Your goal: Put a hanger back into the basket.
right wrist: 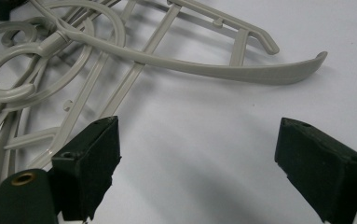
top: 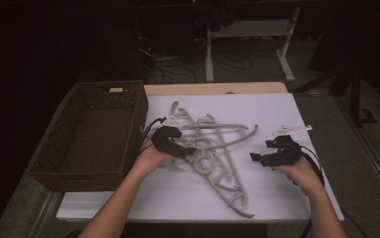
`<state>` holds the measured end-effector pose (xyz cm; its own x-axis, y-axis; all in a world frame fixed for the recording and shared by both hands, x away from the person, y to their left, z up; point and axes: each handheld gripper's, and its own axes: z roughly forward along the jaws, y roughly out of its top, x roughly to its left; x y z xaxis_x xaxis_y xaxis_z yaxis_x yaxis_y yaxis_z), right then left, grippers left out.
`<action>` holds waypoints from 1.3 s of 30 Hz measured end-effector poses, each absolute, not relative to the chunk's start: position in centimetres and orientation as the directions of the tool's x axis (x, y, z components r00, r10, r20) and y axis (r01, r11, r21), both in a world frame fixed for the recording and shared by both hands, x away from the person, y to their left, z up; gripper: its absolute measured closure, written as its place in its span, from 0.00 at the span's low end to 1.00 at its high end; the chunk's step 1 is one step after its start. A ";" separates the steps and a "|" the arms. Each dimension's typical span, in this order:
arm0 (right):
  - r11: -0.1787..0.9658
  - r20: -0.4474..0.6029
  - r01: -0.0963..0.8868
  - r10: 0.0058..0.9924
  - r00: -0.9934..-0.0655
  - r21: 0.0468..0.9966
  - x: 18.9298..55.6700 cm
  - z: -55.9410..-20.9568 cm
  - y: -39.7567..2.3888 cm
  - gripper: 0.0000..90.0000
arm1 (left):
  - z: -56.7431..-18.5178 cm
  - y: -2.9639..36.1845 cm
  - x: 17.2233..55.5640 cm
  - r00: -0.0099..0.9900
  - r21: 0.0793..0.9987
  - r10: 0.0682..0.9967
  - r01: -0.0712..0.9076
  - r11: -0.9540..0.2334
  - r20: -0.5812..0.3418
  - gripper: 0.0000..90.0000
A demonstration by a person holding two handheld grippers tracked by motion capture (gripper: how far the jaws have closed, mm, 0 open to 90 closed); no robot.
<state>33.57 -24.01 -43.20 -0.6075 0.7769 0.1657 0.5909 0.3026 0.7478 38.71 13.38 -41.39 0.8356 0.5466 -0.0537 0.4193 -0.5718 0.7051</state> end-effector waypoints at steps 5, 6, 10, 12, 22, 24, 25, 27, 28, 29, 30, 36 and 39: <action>0.300 0.171 0.595 0.777 -0.606 0.746 33.7 -43.3 -24.0 0.15 | -42.2 13.0 39.2 0.845 0.673 0.534 0.408 -0.616 -0.024 0.22; 0.300 0.172 0.595 0.776 -0.607 0.745 33.7 -43.3 -23.9 0.15 | -42.4 12.9 39.3 0.847 0.667 0.531 0.407 -0.625 -0.019 0.23; 0.303 0.171 0.593 0.774 -0.610 0.746 33.7 -43.3 -23.9 0.15 | -42.9 12.4 39.8 0.855 0.644 0.519 0.399 -0.652 -0.004 0.29; 0.304 0.169 0.594 0.776 -0.608 0.745 33.7 -43.3 -23.9 0.15 | -43.1 12.2 39.9 0.860 0.635 0.510 0.389 -0.667 0.010 0.34; 0.300 0.173 0.595 0.775 -0.608 0.746 33.7 -43.3 -23.9 0.15 | -43.1 11.5 39.8 0.880 0.601 0.472 0.349 -0.719 0.053 0.61; 0.300 0.173 0.594 0.774 -0.609 0.746 33.7 -43.3 -24.0 0.15 | -43.0 11.6 39.7 0.881 0.597 0.470 0.346 -0.724 0.060 0.64; 0.298 0.175 0.594 0.774 -0.608 0.747 33.7 -43.3 -24.0 0.15 | -43.0 11.6 39.7 0.882 0.596 0.468 0.345 -0.725 0.059 0.64; 0.298 0.174 0.594 0.775 -0.608 0.747 33.7 -43.3 -24.0 0.15 | -43.0 11.6 39.7 0.884 0.592 0.463 0.340 -0.731 0.064 0.66; 0.298 0.173 0.593 0.775 -0.608 0.748 33.7 -43.3 -24.0 0.16 | -43.0 11.6 39.7 0.885 0.590 0.462 0.339 -0.733 0.065 0.67; 0.298 0.173 0.592 0.775 -0.608 0.748 33.7 -43.3 -24.0 0.16 | -42.9 11.6 39.7 0.884 0.591 0.463 0.340 -0.732 0.064 0.69; 0.299 0.172 0.592 0.775 -0.608 0.748 33.7 -43.3 -24.0 0.16 | -42.9 11.7 39.7 0.883 0.588 0.465 0.340 -0.734 0.069 0.71; 0.302 0.171 0.592 0.774 -0.610 0.747 33.7 -43.3 -23.9 0.16 | -42.7 11.6 39.7 0.893 0.569 0.447 0.341 -0.748 0.053 0.81; 0.300 0.171 0.593 0.775 -0.608 0.747 33.7 -43.3 -23.9 0.16 | -42.6 11.6 39.7 0.891 0.567 0.450 0.343 -0.749 0.055 0.85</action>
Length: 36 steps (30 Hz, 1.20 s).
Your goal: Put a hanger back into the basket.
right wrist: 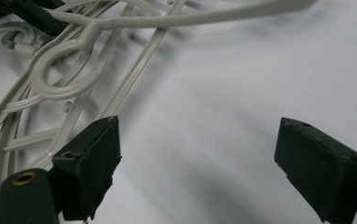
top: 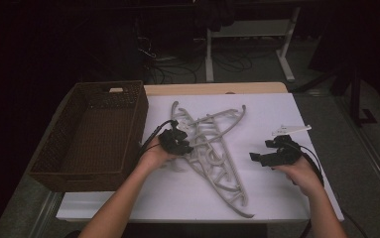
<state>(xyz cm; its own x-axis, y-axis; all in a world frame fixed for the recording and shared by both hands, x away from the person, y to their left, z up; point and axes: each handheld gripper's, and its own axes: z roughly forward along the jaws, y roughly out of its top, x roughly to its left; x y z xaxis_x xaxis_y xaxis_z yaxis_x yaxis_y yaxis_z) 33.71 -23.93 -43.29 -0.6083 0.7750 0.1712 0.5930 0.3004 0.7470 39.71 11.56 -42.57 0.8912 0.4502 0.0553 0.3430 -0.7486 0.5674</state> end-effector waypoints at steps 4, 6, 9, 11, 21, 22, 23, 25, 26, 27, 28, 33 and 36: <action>0.298 0.174 0.596 0.776 -0.606 0.746 33.7 -43.3 -24.0 0.16 | -42.3 11.4 39.8 0.899 0.561 0.436 0.346 -0.752 0.030 0.89; 0.298 0.174 0.595 0.775 -0.607 0.747 33.7 -43.3 -24.0 0.16 | -42.2 11.4 39.8 0.900 0.563 0.435 0.348 -0.750 0.023 0.89; 0.302 0.173 0.596 0.775 -0.607 0.744 33.7 -43.4 -23.9 0.16 | -41.7 11.3 39.7 0.898 0.575 0.441 0.362 -0.733 -0.004 0.90; 0.303 0.172 0.597 0.775 -0.608 0.743 33.8 -43.4 -23.9 0.16 | -41.2 11.4 39.7 0.894 0.587 0.449 0.372 -0.719 -0.016 0.90; 0.301 0.173 0.598 0.776 -0.606 0.743 33.8 -43.5 -23.9 0.16 | -36.7 11.8 39.1 0.879 0.646 0.475 0.386 -0.658 -0.042 0.91; 0.301 0.174 0.599 0.776 -0.606 0.742 33.8 -43.5 -23.9 0.16 | -36.0 11.9 38.9 0.878 0.651 0.476 0.386 -0.653 -0.044 0.91; 0.302 0.174 0.599 0.776 -0.607 0.742 33.8 -43.5 -23.9 0.16 | -35.2 12.0 38.7 0.877 0.660 0.479 0.381 -0.648 -0.037 0.91; 0.304 0.172 0.598 0.775 -0.608 0.742 33.8 -43.5 -23.9 0.16 | -34.0 12.3 38.4 0.876 0.673 0.481 0.376 -0.637 -0.034 0.91; 0.304 0.172 0.598 0.775 -0.608 0.742 33.8 -43.5 -23.9 0.16 | -34.0 12.3 38.4 0.876 0.673 0.481 0.376 -0.637 -0.034 0.91; 0.307 0.169 0.597 0.776 -0.608 0.741 33.8 -43.5 -23.9 0.16 | -32.7 12.7 38.1 0.880 0.683 0.474 0.368 -0.631 -0.036 0.91; 0.308 0.169 0.598 0.776 -0.608 0.740 33.8 -43.5 -23.9 0.16 | -32.7 12.7 38.1 0.880 0.683 0.474 0.368 -0.631 -0.036 0.91; 0.308 0.167 0.593 0.773 -0.612 0.744 33.8 -43.5 -23.8 0.16 | -29.7 14.7 37.3 0.883 0.695 0.467 0.362 -0.621 -0.043 0.91; 0.307 0.171 0.593 0.770 -0.614 0.744 33.7 -43.4 -23.8 0.16 | -28.6 16.6 37.1 0.883 0.702 0.465 0.368 -0.610 -0.058 0.91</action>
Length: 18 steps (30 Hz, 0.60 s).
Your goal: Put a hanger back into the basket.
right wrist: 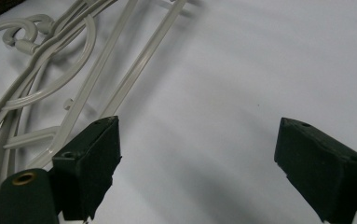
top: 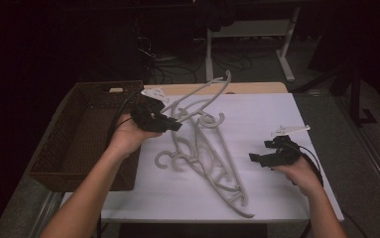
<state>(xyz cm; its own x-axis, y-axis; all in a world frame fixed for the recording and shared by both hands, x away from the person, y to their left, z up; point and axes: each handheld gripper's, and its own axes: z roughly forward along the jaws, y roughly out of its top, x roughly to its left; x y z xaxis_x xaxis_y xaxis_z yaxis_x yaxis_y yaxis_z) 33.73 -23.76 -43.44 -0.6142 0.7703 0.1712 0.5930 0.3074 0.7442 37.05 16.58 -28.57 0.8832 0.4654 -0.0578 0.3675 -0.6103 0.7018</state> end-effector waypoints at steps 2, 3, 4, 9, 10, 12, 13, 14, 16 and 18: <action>0.307 0.171 0.592 0.770 -0.615 0.745 33.7 -43.4 -23.7 0.16 | -28.3 17.2 37.0 0.882 0.702 0.468 0.369 -0.609 -0.057 0.91; 0.306 0.174 0.591 0.768 -0.617 0.746 33.8 -43.5 -23.7 0.16 | -28.0 18.3 37.0 0.878 0.702 0.474 0.375 -0.605 -0.060 0.91; 0.307 0.174 0.592 0.768 -0.616 0.745 33.8 -43.5 -23.7 0.16 | -27.9 19.0 37.0 0.878 0.702 0.475 0.377 -0.604 -0.063 0.91; 0.310 0.171 0.594 0.770 -0.615 0.742 33.9 -43.6 -23.6 0.16 | -27.7 21.9 36.9 0.865 0.691 0.497 0.397 -0.604 -0.063 0.91; 0.310 0.171 0.594 0.770 -0.614 0.742 33.9 -43.6 -23.6 0.16 | -27.7 23.0 36.9 0.857 0.689 0.511 0.408 -0.599 -0.063 0.91; 0.311 0.168 0.595 0.772 -0.613 0.741 33.9 -43.6 -23.7 0.16 | -27.7 24.5 36.8 0.849 0.690 0.524 0.417 -0.591 -0.065 0.91; 0.311 0.168 0.597 0.773 -0.611 0.740 33.9 -43.6 -23.7 0.16 | -27.7 25.2 36.8 0.845 0.694 0.531 0.422 -0.583 -0.068 0.91; 0.310 0.169 0.598 0.774 -0.610 0.739 33.9 -43.6 -23.7 0.16 | -27.6 25.9 36.7 0.841 0.697 0.536 0.425 -0.577 -0.068 0.91; 0.310 0.167 0.599 0.776 -0.608 0.738 33.9 -43.6 -23.7 0.16 | -27.6 26.6 36.6 0.837 0.701 0.543 0.428 -0.571 -0.069 0.91; 0.309 0.167 0.600 0.778 -0.606 0.738 33.8 -43.7 -23.7 0.16 | -27.4 28.6 36.2 0.824 0.706 0.562 0.437 -0.557 -0.067 0.91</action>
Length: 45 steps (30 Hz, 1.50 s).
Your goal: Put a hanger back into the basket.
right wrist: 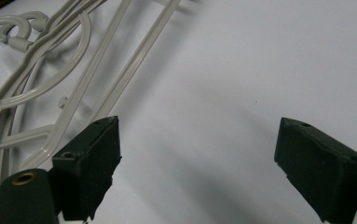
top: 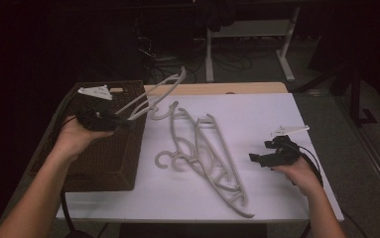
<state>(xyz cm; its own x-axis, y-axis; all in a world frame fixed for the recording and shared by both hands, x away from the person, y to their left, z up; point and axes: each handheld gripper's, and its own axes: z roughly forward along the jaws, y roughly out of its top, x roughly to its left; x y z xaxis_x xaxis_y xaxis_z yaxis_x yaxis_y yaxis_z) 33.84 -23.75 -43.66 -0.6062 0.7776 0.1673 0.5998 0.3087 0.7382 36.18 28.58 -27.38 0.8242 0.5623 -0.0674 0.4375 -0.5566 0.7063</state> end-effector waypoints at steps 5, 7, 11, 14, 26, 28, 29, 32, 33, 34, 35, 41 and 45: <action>0.310 0.166 0.601 0.778 -0.606 0.737 33.8 -43.7 -23.7 0.16 | -27.3 31.3 35.5 0.802 0.719 0.593 0.453 -0.527 -0.071 0.91; 0.316 0.161 0.599 0.777 -0.608 0.736 33.8 -43.7 -23.6 0.16 | -27.6 33.5 35.2 0.781 0.718 0.620 0.473 -0.510 -0.075 0.91; 0.321 0.159 0.601 0.777 -0.609 0.732 33.8 -43.8 -23.4 0.16 | -28.1 35.6 34.8 0.761 0.715 0.643 0.495 -0.493 -0.083 0.91; 0.325 0.157 0.601 0.776 -0.611 0.730 33.9 -43.8 -23.3 0.16 | -28.9 37.1 34.5 0.740 0.716 0.667 0.513 -0.474 -0.088 0.91; 0.325 0.157 0.603 0.777 -0.609 0.728 33.9 -43.8 -23.3 0.16 | -31.4 40.1 34.6 0.691 0.690 0.708 0.584 -0.428 -0.145 0.91; 0.326 0.156 0.602 0.777 -0.609 0.728 33.9 -43.9 -23.3 0.16 | -31.9 40.2 34.9 0.684 0.681 0.713 0.595 -0.426 -0.152 0.91; 0.326 0.156 0.603 0.778 -0.609 0.728 33.9 -43.9 -23.3 0.16 | -32.3 40.3 35.2 0.686 0.668 0.710 0.605 -0.433 -0.161 0.91; 0.327 0.155 0.603 0.778 -0.609 0.727 33.9 -43.9 -23.3 0.16 | -32.7 40.3 35.6 0.683 0.655 0.713 0.613 -0.442 -0.158 0.91; 0.326 0.156 0.604 0.778 -0.608 0.727 33.9 -43.9 -23.3 0.16 | -32.9 40.3 35.9 0.681 0.649 0.714 0.618 -0.445 -0.159 0.91; 0.326 0.156 0.604 0.778 -0.608 0.727 33.9 -43.9 -23.3 0.16 | -32.9 40.3 35.9 0.681 0.649 0.714 0.618 -0.445 -0.159 0.91; 0.326 0.156 0.605 0.779 -0.607 0.726 33.9 -43.9 -23.3 0.16 | -33.0 40.4 36.1 0.681 0.645 0.713 0.623 -0.444 -0.168 0.91; 0.325 0.156 0.605 0.780 -0.606 0.727 33.8 -43.9 -23.3 0.16 | -34.5 40.4 37.1 0.685 0.587 0.703 0.654 -0.478 -0.191 0.91; 0.322 0.158 0.606 0.781 -0.605 0.727 33.8 -43.8 -23.4 0.16 | -35.0 40.4 37.2 0.689 0.585 0.705 0.646 -0.490 -0.169 0.90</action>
<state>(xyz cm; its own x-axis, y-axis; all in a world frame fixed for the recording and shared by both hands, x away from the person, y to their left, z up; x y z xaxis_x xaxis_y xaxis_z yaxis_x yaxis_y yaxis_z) 33.82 -23.37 -43.85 -0.6047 0.7806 0.1579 0.6060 0.3222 0.7273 37.17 40.38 -34.98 0.6887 0.7049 -0.1695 0.6457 -0.4901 0.5855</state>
